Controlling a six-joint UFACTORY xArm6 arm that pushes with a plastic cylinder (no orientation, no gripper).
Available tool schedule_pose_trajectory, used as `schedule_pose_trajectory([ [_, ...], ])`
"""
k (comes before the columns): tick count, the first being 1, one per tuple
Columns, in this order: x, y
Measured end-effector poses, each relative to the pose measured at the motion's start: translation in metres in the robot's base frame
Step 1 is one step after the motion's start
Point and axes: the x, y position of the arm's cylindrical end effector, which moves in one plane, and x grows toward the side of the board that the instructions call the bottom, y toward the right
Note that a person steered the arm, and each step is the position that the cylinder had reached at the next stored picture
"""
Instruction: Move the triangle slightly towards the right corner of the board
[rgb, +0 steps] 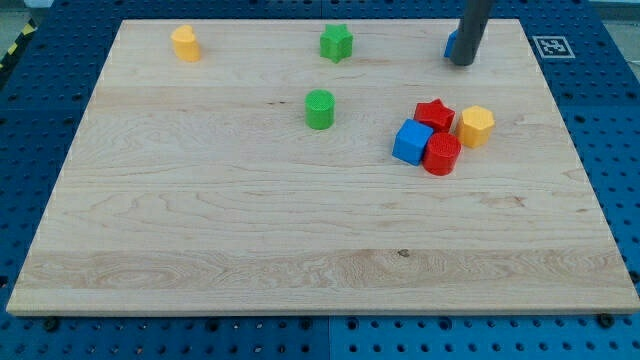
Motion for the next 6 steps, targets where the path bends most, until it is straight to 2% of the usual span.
schedule_pose_trajectory([
  [2, -0.02, -0.012],
  [3, -0.03, -0.041],
  [4, -0.051, -0.003],
  [6, -0.052, 0.011],
])
